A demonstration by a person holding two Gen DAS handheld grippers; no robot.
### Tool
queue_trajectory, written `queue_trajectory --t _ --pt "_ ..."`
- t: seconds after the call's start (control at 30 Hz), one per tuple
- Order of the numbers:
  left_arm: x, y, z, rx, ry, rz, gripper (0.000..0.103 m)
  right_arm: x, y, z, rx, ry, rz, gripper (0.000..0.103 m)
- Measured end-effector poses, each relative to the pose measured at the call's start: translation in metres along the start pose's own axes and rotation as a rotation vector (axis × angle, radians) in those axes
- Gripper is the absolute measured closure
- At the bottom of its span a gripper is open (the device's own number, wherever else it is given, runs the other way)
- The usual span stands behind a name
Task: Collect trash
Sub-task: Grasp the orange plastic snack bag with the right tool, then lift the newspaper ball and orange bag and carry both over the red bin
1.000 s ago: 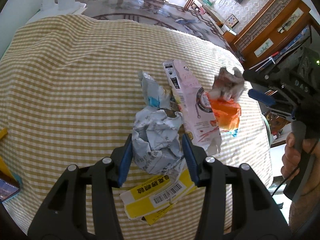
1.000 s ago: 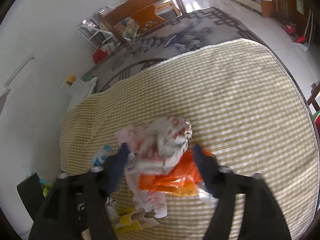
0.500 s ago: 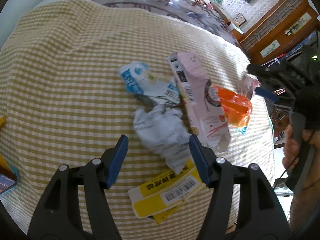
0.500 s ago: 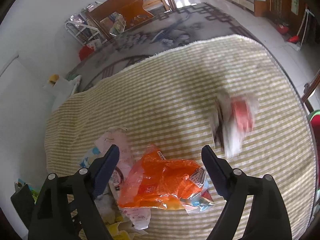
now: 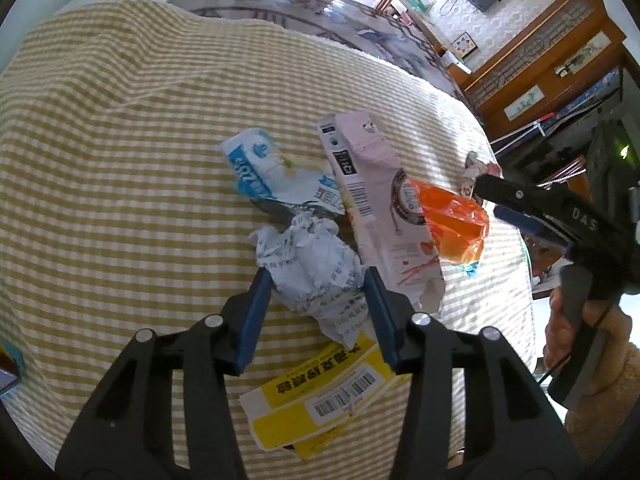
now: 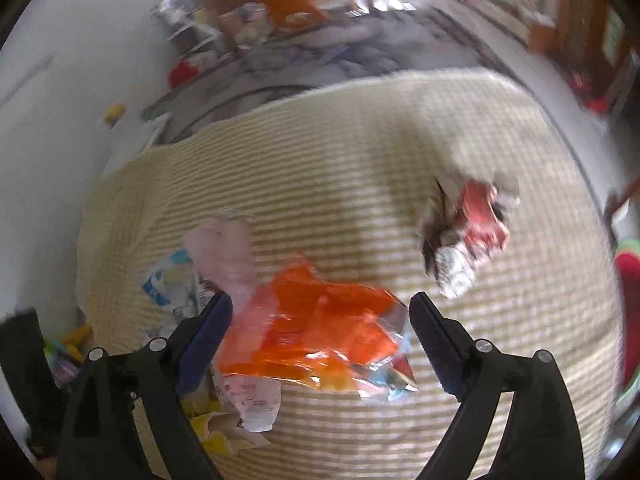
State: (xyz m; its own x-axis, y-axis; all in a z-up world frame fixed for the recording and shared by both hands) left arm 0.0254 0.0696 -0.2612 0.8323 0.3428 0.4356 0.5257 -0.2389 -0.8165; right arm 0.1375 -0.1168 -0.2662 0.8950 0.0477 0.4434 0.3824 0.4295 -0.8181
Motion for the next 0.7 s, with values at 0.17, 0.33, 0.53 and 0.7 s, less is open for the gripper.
queue_trajectory --t 0.17,0.33,0.53,0.7 --pt "0.001 -0.001 0.000 0.002 -0.002 0.001 0.057 -0.014 0.017 -0.008 0.027 0.060 0.078 0.007" --pt "0.002 0.000 -0.003 0.011 0.006 0.006 0.056 -0.034 0.038 -0.010 0.021 0.065 0.155 0.009" --pt "0.002 0.000 -0.003 0.019 0.011 0.006 0.057 -0.025 0.020 -0.004 0.057 0.025 0.082 0.032" --pt "0.007 -0.007 -0.014 0.005 0.028 -0.015 0.057 -0.020 -0.015 0.000 0.065 -0.032 -0.017 0.032"
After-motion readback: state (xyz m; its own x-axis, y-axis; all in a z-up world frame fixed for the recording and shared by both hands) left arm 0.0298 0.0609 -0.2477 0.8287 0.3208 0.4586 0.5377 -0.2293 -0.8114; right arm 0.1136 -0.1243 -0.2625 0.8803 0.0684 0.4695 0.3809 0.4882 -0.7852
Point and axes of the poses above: each gripper's, at about its wrist camera, not at the fingertips, and y roughly the way its jaws point, z to its left, x to its top, the point moved 5 cm from there along y, roughly the way its jaws point, and after that the axes turned 6 degrees about -z, right-handed, at the moved point
